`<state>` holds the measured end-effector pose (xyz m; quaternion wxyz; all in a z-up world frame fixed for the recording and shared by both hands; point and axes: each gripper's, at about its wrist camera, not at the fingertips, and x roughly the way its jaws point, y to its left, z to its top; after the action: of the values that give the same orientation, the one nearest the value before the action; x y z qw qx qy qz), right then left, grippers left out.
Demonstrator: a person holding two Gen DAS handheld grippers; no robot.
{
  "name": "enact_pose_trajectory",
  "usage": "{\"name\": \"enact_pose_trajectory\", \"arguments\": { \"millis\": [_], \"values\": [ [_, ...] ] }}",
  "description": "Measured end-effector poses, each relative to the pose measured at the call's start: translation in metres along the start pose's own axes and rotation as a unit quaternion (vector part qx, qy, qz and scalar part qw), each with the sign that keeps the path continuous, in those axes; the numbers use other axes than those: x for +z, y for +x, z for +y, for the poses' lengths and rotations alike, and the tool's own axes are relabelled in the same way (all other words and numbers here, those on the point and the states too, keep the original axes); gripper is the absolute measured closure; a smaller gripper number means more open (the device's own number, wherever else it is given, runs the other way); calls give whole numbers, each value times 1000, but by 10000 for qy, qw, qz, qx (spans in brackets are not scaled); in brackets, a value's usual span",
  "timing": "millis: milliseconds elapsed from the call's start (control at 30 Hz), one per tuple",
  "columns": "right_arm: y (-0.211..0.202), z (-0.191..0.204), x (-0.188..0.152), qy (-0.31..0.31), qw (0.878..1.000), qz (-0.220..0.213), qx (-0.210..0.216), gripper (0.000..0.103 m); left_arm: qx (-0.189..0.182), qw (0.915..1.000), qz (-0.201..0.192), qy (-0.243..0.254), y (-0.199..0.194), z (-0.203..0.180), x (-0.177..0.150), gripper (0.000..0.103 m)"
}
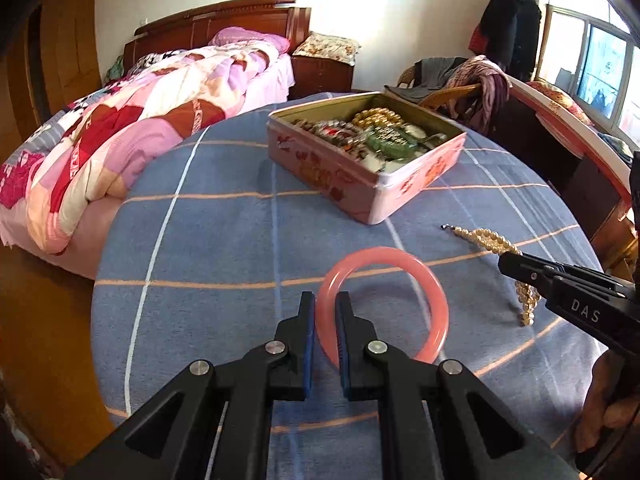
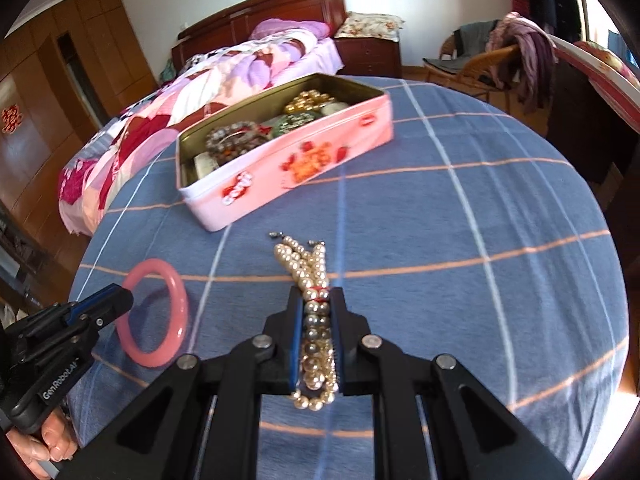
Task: Organize jewelry
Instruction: 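Grasp and lift the pink bangle with left while right holds the pearls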
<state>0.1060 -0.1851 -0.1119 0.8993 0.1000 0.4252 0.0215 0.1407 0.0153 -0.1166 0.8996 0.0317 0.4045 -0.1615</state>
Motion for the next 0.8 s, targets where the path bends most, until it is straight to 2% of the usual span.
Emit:
{"name": "enact_pose_trajectory", "arguments": {
  "millis": [133, 333, 533, 800],
  "values": [
    [-9, -7, 0, 1, 9995, -183, -270, 87, -104, 9998, -159, 84, -8, -9, 5, 94],
    [-18, -22, 2, 169, 9986, -303, -392, 87, -201, 9993, -306, 127, -14, -18, 16, 94],
    [-25, -28, 5, 185, 9973, -435, -559, 87, -194, 9990, -313, 255, -12, -30, 23, 94],
    [-32, -35, 14, 212, 9953, -539, -779, 87, -406, 9979, -285, 411, -6, -50, 31, 94]
  ]
}}
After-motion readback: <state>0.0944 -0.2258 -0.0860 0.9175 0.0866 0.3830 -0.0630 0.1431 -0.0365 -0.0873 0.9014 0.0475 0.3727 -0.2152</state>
